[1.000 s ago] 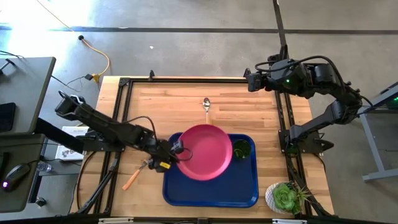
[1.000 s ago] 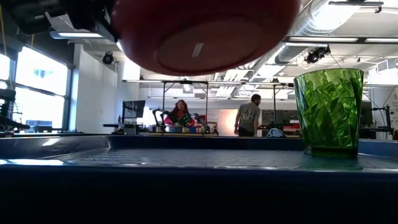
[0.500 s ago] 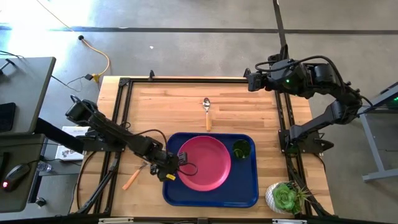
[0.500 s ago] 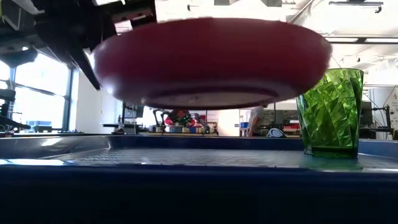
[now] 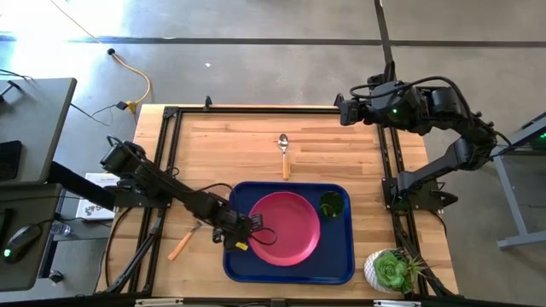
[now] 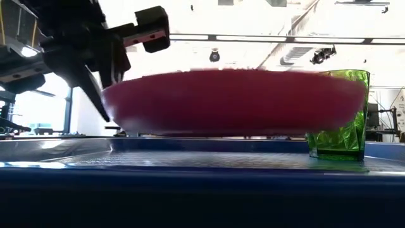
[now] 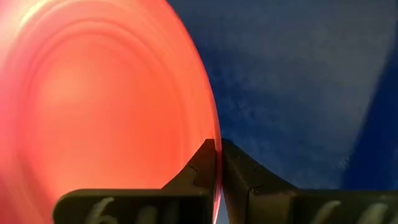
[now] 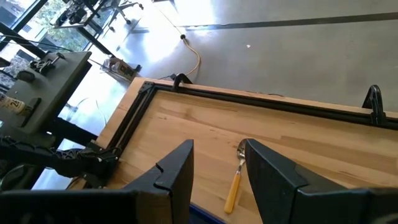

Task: Pick and place plate/cup/fork/spoon on tray
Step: Put the pink plate on the blue tray

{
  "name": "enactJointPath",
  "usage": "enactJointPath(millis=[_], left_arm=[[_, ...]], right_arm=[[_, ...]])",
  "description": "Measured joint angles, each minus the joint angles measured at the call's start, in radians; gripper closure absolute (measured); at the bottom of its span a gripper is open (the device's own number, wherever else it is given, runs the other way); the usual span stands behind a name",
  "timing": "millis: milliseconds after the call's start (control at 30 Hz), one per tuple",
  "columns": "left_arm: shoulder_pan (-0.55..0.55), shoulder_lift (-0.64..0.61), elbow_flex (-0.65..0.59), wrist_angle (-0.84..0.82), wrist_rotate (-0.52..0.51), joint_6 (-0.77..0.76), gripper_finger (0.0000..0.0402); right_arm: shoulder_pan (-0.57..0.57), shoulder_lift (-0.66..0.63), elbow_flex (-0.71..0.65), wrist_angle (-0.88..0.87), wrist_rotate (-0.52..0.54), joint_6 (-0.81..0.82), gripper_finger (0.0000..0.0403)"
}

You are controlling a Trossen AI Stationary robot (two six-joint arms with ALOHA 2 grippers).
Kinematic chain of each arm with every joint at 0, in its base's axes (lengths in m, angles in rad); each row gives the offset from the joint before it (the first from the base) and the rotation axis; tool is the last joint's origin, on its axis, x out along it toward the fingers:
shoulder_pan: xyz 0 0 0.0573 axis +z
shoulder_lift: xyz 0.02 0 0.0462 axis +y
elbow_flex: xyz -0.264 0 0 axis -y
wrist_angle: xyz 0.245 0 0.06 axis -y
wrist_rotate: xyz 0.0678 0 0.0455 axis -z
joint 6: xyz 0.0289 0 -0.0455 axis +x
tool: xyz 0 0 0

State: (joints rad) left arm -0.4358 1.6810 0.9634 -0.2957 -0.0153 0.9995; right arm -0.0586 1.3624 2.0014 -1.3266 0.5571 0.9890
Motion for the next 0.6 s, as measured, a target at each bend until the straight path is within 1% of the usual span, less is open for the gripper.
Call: enactJointPath(millis=[100,300,600], left_arm=[[0.000,0.002,0.000,0.020,0.032,-0.001,0.0400],[-0.002,0.021,0.000,0.038,0.060,0.001,0.0400],[-0.004,0.040,0.000,0.056,0.066,0.007,0.0400]], right_arm=[[0.000,0.000,0.000,-0.002,0.000,0.000,0.0267],[0.000,0.000,0.000,-0.008,-0.001,0.001,0.0267],[0.000,0.000,0.000,-0.008,-0.008,0.005,0.0267]])
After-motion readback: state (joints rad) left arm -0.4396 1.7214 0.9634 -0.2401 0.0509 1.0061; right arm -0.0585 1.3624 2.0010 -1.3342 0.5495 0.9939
